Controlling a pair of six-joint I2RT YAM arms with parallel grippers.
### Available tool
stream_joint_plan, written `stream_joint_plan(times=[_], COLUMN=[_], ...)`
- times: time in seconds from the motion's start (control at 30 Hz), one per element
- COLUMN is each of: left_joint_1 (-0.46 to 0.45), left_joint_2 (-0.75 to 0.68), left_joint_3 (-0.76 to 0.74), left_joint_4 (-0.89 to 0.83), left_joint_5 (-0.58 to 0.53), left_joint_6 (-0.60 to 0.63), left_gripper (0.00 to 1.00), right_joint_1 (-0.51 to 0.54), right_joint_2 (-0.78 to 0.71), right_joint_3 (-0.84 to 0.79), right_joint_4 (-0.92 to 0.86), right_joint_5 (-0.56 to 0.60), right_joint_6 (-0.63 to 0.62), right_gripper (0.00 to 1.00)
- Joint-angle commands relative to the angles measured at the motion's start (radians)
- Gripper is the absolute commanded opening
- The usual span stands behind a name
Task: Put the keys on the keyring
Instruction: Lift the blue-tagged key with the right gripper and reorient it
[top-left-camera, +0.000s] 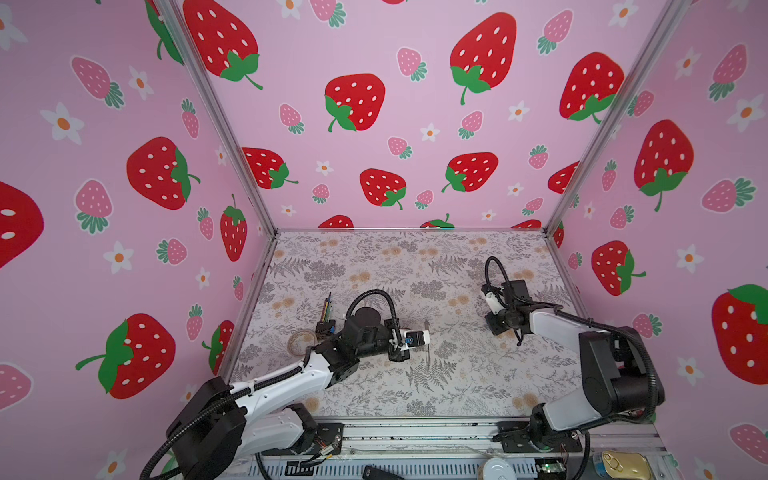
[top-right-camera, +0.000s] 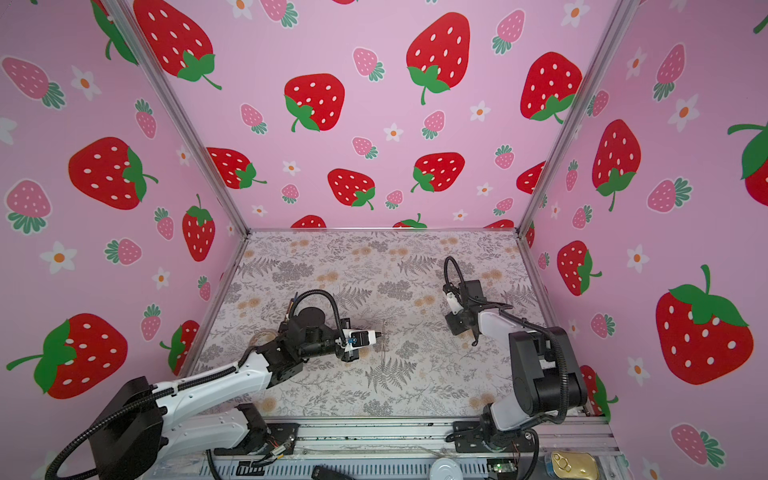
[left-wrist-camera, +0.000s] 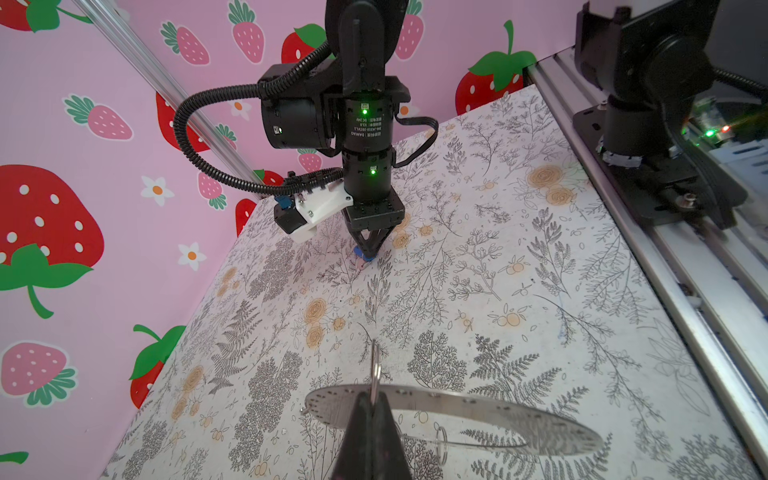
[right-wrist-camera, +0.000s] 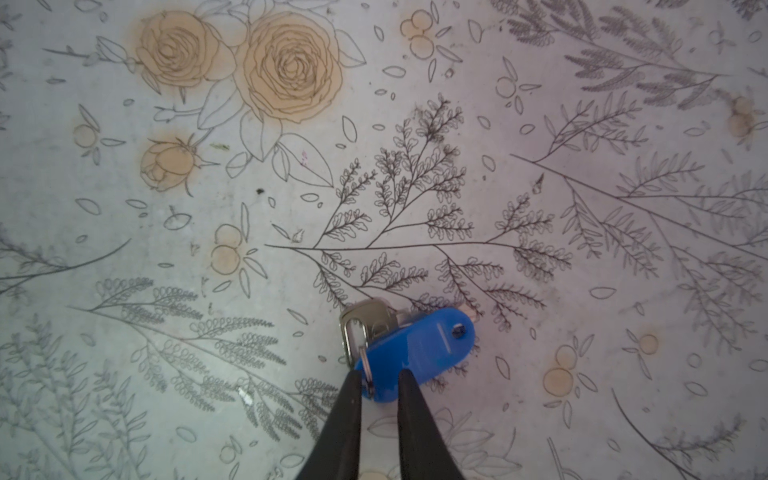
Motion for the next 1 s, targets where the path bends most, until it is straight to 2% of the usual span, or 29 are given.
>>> stream_joint_plan(times=[0.0,0.43,0.97], left_joint_1=[0.003,0.004,0.005], left_joint_2=[-0.016,-0.015,-0.012], left_joint_3=[0.047,0.049,0.049], left_joint_4=[0.005,0.003,0.001], left_joint_5=[0.027,0.028,0.028], left_joint_6=[0.015,0.017,0.018], left_gripper=[0.00,0.00,0.00], right_joint_1=[0.005,0.007,0.011], right_joint_2=[0.010,0.023,-0.018], right_joint_3=[0.009,0.011,0.007], right_joint_4=[-0.034,-0.049,-0.021], right_joint_5=[-0.002,0.000,-0.005], right_joint_6=[-0.015,-0.010,-0.007], right_gripper=[0.20,0.16,0.20])
